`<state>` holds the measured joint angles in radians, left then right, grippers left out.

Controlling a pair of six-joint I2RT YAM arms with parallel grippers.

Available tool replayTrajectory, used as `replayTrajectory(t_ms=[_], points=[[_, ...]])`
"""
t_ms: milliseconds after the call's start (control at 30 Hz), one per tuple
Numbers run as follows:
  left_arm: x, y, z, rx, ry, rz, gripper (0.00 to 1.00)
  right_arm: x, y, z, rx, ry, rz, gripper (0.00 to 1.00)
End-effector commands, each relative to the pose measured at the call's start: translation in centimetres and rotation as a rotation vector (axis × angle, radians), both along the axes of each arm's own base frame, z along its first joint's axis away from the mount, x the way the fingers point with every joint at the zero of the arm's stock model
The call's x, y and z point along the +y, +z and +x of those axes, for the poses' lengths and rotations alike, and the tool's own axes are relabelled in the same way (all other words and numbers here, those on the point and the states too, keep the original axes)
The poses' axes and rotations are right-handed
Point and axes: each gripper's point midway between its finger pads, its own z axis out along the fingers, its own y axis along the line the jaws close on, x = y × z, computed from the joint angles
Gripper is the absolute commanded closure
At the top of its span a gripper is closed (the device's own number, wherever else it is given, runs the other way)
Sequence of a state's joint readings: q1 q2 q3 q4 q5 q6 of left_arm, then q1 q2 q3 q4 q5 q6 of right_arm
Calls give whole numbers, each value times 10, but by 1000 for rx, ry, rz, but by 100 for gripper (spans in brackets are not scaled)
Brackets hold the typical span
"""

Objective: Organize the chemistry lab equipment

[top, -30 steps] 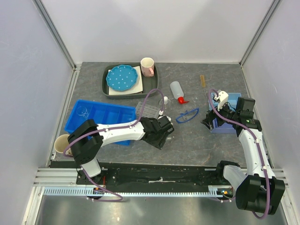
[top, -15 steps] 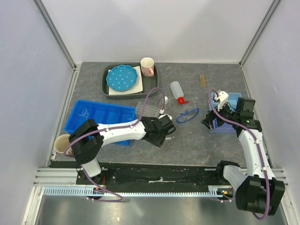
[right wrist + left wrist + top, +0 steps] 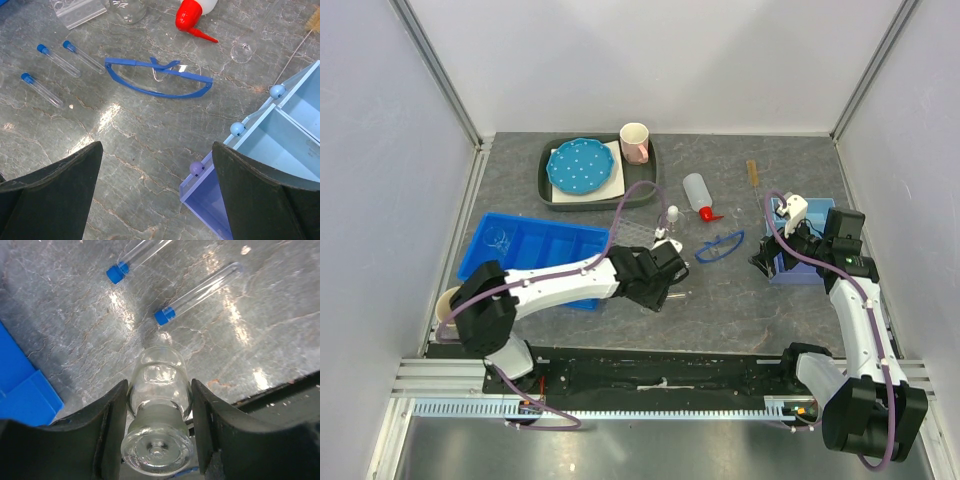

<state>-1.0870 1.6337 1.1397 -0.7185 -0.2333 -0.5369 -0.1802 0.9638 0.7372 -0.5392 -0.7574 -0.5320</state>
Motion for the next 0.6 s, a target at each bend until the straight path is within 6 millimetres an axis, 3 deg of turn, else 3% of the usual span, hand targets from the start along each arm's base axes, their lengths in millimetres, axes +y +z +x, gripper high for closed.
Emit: replayTrajectory(t_ms=[0,133,233,300,433,567], points=[[-6,43,5,-62,-18,-117,78,2,8,2,-50,23,-9,2],[4,62,11,-71,-7,-173,78,2,9,2,-54,23,-9,2],[29,78,27,-100,45,-208,78,2,9,2,-56,23,-10,2],[53,83,44,-113,113,-215,79,2,10,1,-60,23,-10,2],[104,113,69,-183,215,-270,79,4,11,1,-62,30,-4,2],[161,123,97,-245,368,-250,79,5,12,0,-66,34,-1,2]])
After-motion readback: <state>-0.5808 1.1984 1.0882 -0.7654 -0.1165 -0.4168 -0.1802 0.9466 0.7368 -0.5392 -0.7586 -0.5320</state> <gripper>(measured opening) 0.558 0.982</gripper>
